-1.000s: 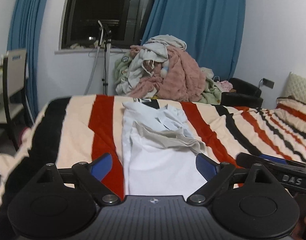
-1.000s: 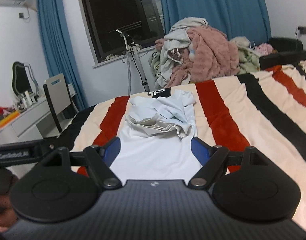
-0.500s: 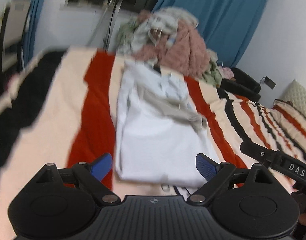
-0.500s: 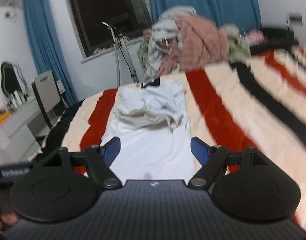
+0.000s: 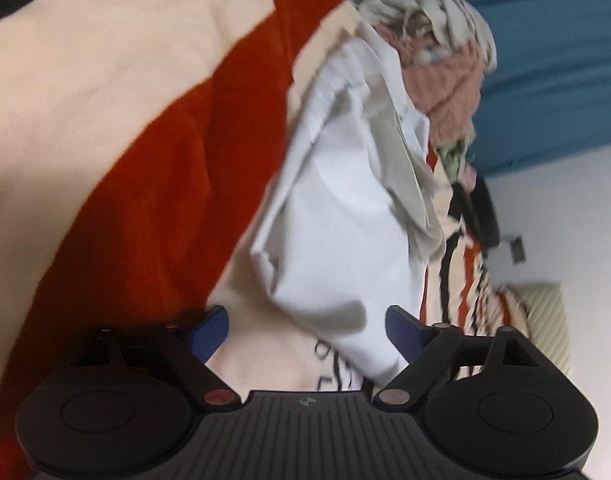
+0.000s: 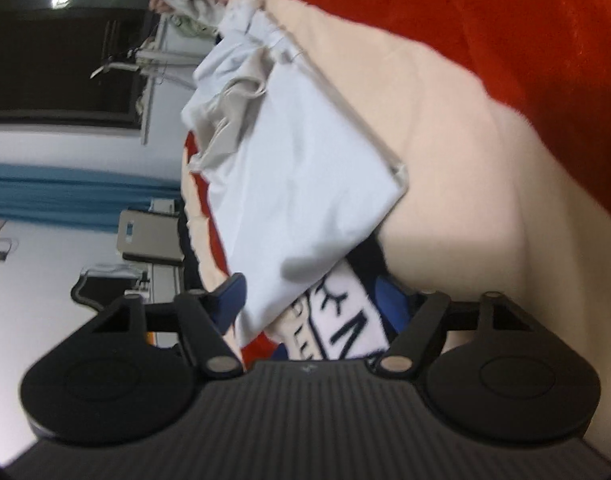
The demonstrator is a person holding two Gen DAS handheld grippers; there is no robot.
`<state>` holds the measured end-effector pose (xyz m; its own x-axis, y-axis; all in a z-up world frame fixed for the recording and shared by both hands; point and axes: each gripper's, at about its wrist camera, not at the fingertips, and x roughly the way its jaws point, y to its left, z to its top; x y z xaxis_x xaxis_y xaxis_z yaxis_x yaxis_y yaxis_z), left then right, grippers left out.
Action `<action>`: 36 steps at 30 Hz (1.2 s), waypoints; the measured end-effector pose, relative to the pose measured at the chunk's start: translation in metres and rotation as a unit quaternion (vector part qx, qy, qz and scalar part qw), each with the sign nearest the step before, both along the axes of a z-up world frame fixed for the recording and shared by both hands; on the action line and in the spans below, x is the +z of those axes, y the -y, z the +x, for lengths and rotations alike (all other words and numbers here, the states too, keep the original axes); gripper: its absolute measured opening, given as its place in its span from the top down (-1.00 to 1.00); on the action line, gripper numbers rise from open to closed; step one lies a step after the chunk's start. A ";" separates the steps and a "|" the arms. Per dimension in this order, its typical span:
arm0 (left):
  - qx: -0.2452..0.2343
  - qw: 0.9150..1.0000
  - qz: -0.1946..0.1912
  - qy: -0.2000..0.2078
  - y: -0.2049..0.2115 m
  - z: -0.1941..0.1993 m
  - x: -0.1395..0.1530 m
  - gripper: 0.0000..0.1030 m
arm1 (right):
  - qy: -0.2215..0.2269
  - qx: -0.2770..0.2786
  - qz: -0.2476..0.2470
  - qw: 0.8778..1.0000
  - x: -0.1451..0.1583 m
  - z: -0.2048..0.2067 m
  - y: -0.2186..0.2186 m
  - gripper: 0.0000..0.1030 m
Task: Fold clothes
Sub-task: 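Grasp the collar end with both grippers and fold it over toward the hem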
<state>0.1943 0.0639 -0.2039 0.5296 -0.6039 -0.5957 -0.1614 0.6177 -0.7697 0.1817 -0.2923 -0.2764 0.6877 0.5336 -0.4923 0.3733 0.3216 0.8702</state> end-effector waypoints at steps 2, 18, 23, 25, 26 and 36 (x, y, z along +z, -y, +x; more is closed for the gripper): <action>0.012 1.000 -0.004 0.002 -0.002 0.003 -0.005 -0.38 | -0.005 -0.020 0.004 1.000 -0.004 0.003 0.002 -0.27; 0.034 0.998 -0.030 0.044 -0.007 -0.009 0.009 0.89 | 0.070 -0.056 -0.082 0.993 0.029 -0.015 0.007 0.85; 0.031 0.995 -0.051 0.082 -0.012 -0.027 0.035 0.92 | 0.113 -0.058 -0.100 0.987 0.048 -0.035 0.007 0.86; 0.030 0.993 -0.058 0.100 -0.015 -0.047 0.053 0.92 | 0.143 -0.060 -0.105 0.982 0.061 -0.053 0.004 0.86; 0.029 0.992 -0.058 0.112 -0.015 -0.057 0.062 0.92 | 0.158 -0.059 -0.110 0.979 0.069 -0.063 0.002 0.86; 0.020 0.984 -0.020 0.175 -0.020 -0.199 0.103 0.92 | 0.215 -0.029 -0.191 0.957 0.121 -0.194 -0.018 0.85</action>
